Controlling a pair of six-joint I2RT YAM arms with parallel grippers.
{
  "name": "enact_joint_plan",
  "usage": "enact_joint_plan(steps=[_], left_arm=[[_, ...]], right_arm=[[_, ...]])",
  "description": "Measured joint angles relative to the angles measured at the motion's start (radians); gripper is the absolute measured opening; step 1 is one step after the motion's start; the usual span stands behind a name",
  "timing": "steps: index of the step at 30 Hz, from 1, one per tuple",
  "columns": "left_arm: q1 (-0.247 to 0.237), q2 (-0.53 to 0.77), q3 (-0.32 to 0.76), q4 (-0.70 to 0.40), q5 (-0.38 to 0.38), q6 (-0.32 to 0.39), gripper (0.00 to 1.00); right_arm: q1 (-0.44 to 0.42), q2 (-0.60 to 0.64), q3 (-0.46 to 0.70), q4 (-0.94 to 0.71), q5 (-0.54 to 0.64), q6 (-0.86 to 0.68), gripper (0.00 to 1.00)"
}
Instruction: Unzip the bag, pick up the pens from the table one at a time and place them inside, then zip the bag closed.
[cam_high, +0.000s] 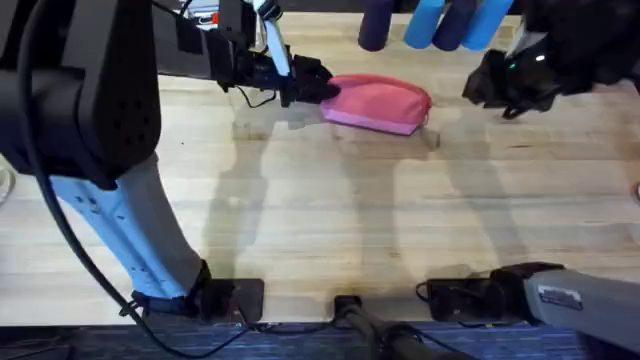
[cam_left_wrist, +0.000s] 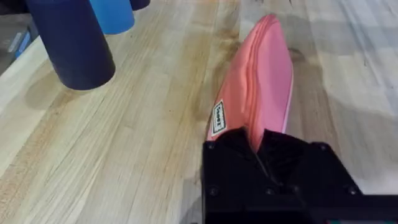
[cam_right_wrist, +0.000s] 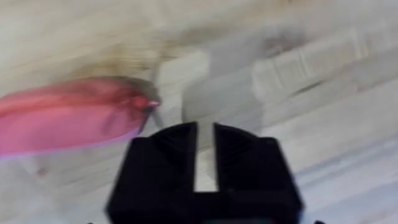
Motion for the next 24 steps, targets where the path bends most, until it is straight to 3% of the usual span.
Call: enact_joint_plan(steps=[3,6,7,17,23,24], left_arm=[[0.000,0.000,0.000,0.000,-0.002,0.000,0.042],[0.000,0.000,0.000,0.000,-0.002,0.000,0.042],[0.000,0.000,0.000,0.000,-0.002,0.000,0.042],[0.000,0.000,0.000,0.000,-0.003,0.001,0.072],[0.014,0.000,0.000,0.004,-0.004,-0.003,0.947],[0.016,0.000,0.000,0.004,-0.004,-0.002,0.980]], right_arm=[[0.044,-0.085,0.003,-0.007,0.002,-0.050,0.477],[0.085,-0.150,0.003,-0.022,0.002,-0.085,0.905],[0.096,-0.166,0.003,-0.026,0.002,-0.094,0.968],[0.138,-0.242,0.003,-0.034,0.002,-0.116,0.997],[0.138,-0.242,0.003,-0.035,0.002,-0.116,0.997],[0.138,-0.242,0.003,-0.036,0.002,-0.116,0.997]])
